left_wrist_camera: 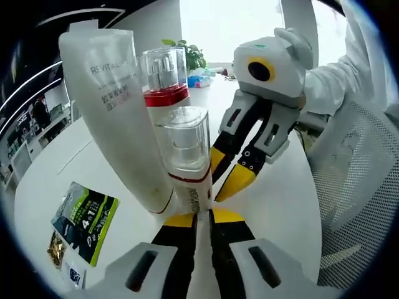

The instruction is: Arrange the skincare products in the storage area until every visible bottle or jar stands upright without overlapping.

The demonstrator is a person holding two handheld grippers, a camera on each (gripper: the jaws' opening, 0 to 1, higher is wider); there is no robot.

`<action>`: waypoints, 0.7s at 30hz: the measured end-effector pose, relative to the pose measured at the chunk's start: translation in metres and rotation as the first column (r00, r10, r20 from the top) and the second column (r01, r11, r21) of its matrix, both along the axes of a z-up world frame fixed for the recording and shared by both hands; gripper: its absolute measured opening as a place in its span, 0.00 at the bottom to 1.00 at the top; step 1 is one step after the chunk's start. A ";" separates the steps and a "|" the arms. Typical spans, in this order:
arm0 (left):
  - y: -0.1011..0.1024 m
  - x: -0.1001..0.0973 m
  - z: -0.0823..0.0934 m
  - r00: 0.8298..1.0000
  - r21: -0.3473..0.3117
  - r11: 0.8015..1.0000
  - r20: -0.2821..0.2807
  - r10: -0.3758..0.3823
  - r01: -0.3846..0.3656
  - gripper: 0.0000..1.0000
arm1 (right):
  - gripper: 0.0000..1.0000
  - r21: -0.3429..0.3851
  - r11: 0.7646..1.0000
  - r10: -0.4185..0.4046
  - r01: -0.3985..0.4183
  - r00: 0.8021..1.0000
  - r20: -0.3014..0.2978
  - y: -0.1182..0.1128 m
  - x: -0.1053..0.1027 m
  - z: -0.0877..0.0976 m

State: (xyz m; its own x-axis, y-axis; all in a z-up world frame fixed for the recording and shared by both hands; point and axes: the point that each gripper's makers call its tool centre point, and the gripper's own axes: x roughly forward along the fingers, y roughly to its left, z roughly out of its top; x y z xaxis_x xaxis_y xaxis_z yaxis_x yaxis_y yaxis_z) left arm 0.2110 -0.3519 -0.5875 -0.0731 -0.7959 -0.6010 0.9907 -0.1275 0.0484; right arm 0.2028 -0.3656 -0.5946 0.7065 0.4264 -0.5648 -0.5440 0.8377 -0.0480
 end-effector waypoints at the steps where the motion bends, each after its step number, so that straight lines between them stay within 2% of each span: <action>1: 0.000 0.000 0.000 1.000 0.000 1.000 0.003 0.001 -0.001 0.05 | 0.02 0.003 1.000 -0.002 0.002 1.000 0.002 -0.001 -0.001 0.001; 11: 0.009 0.007 0.011 0.998 -0.010 0.998 0.014 0.054 -0.054 0.06 | 0.04 0.004 1.000 -0.019 0.019 1.000 0.018 -0.005 -0.009 0.018; 16: 0.020 0.008 0.025 0.995 -0.028 0.995 0.007 0.096 -0.096 0.07 | 0.06 -0.005 1.000 -0.013 0.013 1.000 0.017 -0.003 -0.018 0.028; 19: 0.033 0.007 0.037 0.985 -0.025 0.986 -0.048 0.164 -0.166 0.06 | 0.07 -0.006 1.000 -0.014 0.015 1.000 0.008 -0.003 -0.024 0.032; 21: 0.041 0.006 0.044 0.979 -0.025 0.981 -0.071 0.192 -0.195 0.10 | 0.12 -0.003 1.000 -0.019 0.019 1.000 0.009 -0.001 -0.028 0.036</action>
